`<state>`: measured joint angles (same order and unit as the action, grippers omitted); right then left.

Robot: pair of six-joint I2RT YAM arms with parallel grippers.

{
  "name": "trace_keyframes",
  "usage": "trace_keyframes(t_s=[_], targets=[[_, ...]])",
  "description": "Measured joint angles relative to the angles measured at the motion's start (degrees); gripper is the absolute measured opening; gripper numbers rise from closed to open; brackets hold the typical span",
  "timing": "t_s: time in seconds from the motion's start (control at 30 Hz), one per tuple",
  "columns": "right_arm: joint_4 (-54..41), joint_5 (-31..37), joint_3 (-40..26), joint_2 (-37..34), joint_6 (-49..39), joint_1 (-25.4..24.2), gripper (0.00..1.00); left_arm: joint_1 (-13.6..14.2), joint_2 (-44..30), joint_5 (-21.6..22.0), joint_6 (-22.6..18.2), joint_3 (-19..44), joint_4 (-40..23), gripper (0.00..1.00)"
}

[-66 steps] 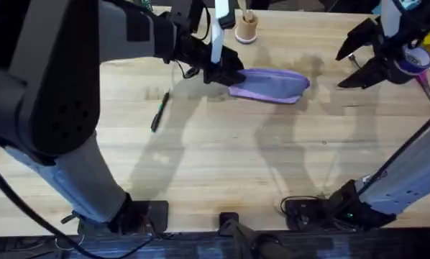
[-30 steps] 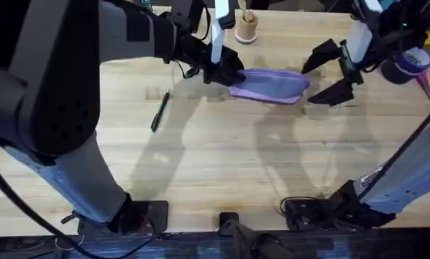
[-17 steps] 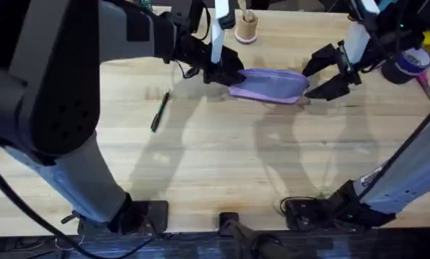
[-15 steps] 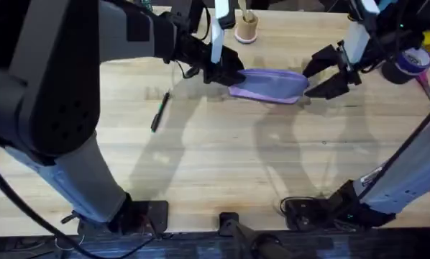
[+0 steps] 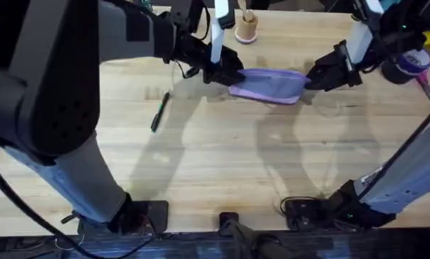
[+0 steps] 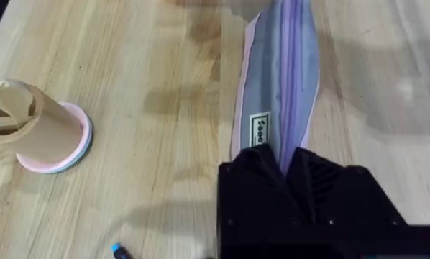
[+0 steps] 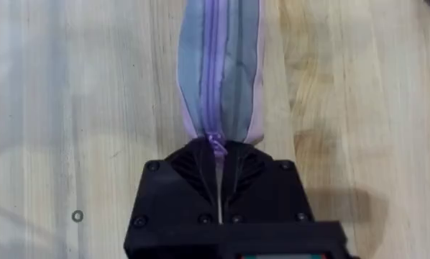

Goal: Unzip the bag, pick up the pens from the table one at a time and place them inside, then zip the bag closed.

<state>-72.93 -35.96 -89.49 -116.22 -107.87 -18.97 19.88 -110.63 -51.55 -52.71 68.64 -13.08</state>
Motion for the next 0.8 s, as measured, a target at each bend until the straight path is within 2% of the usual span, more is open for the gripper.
trace_keyframes(t_s=[0.47, 0.8], targets=[[-4.2, -0.1, -0.4, 0.0, 0.0, -1.9, 0.031, 0.1, 0.0, -0.1, 0.0, 0.0, 0.0, 0.042], [-15.3, 0.5, -9.5, 0.0, -1.0, -1.1, 0.031, 0.1, 0.0, -0.2, 0.0, 0.0, 0.0, 0.042]])
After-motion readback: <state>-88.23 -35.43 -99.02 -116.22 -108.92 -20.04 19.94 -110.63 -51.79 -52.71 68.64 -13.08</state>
